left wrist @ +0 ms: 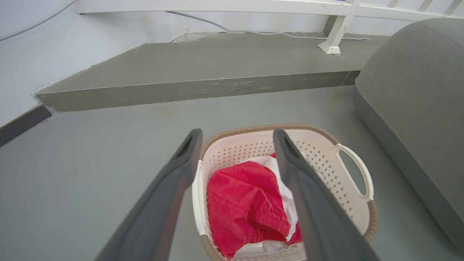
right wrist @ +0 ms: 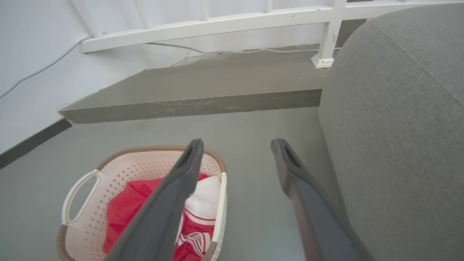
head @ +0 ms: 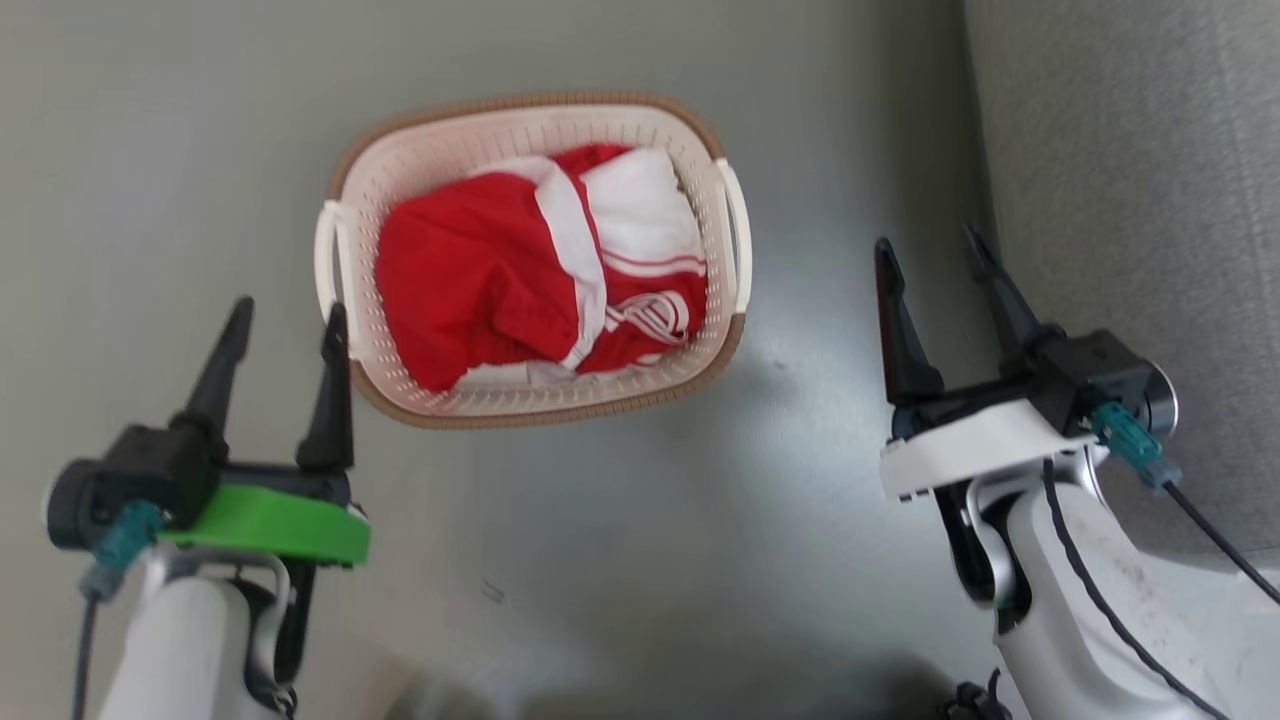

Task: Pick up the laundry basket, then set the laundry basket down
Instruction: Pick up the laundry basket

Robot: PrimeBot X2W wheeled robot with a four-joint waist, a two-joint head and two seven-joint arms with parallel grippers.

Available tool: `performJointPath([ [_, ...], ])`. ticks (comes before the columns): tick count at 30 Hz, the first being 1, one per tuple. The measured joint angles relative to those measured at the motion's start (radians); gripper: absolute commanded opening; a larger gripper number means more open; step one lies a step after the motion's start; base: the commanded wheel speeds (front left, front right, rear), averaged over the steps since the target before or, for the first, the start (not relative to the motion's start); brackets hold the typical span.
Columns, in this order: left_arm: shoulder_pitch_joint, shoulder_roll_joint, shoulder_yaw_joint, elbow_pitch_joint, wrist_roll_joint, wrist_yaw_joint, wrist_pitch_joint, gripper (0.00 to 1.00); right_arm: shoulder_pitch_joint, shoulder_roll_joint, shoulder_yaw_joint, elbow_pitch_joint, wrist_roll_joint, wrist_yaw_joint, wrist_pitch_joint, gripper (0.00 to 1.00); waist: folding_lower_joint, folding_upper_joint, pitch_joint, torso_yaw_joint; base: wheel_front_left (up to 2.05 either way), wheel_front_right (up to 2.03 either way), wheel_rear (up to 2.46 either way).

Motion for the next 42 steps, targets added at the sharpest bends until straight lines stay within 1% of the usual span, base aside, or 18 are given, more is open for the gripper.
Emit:
performJointPath([
  [3,-0.053,0.011,0.012,0.039,-0.012,-0.008,0.010,1.00,-0.045,0.002,0.008,0.023,0.000,0.000,0.000,1.00,0.0000,0.0000,0.051,-0.004,0.00,0.00,0.00],
  [9,-0.131,0.018,0.025,0.136,-0.030,-0.017,0.033,1.00,-0.109,0.003,0.030,0.090,0.011,0.001,0.000,1.00,0.0000,0.0000,0.115,-0.010,0.00,0.00,0.00],
  [14,-0.184,0.045,0.041,0.241,-0.050,-0.024,0.065,1.00,-0.160,0.007,0.065,0.163,0.027,0.011,0.000,1.00,0.0001,0.0000,0.148,-0.023,0.00,0.00,0.00],
  [17,-0.222,0.045,0.039,0.301,-0.058,-0.026,0.091,1.00,-0.186,0.006,0.078,0.207,0.035,0.012,0.000,1.00,0.0000,0.0000,0.160,-0.031,0.00,0.00,0.00],
  [20,-0.260,0.045,0.039,0.354,-0.076,-0.035,0.112,1.00,-0.214,0.006,0.101,0.246,0.048,0.021,0.000,1.00,0.0000,0.0000,0.169,-0.036,0.00,0.00,0.00],
  [23,-0.296,0.051,0.039,0.392,-0.081,-0.035,0.128,1.00,-0.253,0.005,0.142,0.268,0.094,0.029,0.000,1.00,0.0000,0.0000,0.180,-0.041,0.00,0.00,0.00],
  [31,-0.397,0.061,0.016,0.495,-0.094,-0.052,0.166,1.00,-0.348,0.005,0.221,0.338,0.195,0.028,-0.001,1.00,0.0000,0.0000,0.207,-0.053,0.00,0.00,0.00],
  [42,-0.496,0.073,-0.007,0.623,-0.121,-0.058,0.221,1.00,-0.438,0.004,0.325,0.450,0.296,0.026,-0.002,1.00,-0.0001,0.0000,0.226,-0.053,0.00,0.00,0.00],
])
